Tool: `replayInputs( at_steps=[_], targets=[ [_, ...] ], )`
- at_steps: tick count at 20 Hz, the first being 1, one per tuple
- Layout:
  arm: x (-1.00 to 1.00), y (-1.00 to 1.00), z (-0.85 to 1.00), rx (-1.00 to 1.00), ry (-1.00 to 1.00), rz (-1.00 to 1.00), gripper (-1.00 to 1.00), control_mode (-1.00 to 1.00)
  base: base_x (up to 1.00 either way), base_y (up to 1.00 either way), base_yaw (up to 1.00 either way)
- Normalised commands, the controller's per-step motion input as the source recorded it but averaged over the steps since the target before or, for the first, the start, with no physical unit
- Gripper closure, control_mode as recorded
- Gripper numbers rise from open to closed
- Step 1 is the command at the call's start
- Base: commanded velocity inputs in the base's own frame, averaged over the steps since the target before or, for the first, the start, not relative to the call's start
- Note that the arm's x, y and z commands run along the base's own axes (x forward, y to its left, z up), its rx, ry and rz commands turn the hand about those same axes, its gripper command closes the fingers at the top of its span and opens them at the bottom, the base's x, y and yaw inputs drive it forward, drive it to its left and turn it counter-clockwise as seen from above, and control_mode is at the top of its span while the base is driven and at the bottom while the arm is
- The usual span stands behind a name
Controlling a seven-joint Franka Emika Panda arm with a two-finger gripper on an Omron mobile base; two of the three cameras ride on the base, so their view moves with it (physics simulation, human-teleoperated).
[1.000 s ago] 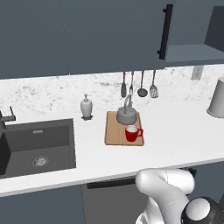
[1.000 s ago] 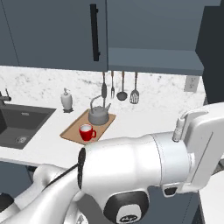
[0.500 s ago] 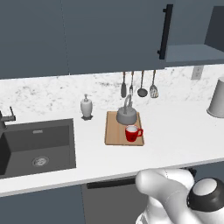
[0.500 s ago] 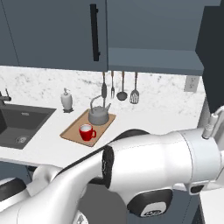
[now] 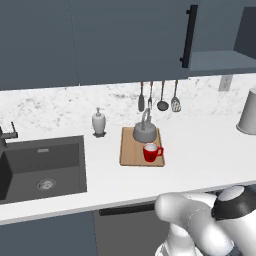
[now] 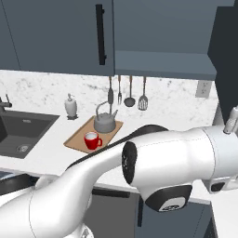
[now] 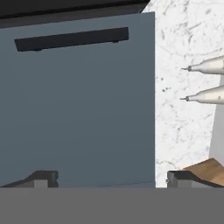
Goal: Pick the kettle from the counter and place it on the tray. Then pick the mug from the cabinet and place it on the tray. Then close the cabinet doors.
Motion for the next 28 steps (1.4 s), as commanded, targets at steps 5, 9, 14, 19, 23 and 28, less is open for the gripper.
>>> replayInputs(
  at_steps=[5,9,14,19,23,28],
  targets=[
    [0.43,-0.03,0.11,0.0,0.14,0.0,-1.0,-1.0,0.0,0.0,0.0],
    [0.39,-0.03,0.13,0.0,0.19,0.0,-1.0,-1.0,0.0,0.0,0.0],
    [0.32,0.04,0.04,0.0,0.12,0.06,-1.0,-1.0,0.0,0.0,0.0],
    [0.23,0.01,0.08,0.0,0.05,0.12,-1.0,-1.0,0.0,0.0,0.0],
    [0.2,0.0,0.08,0.0,0.0,0.15,-1.0,-1.0,0.0,0.0,0.0],
    [0.2,0.3,0.0,0.0,0.0,0.2,-1.0,-1.0,0.0,0.0,0.0]
  ],
)
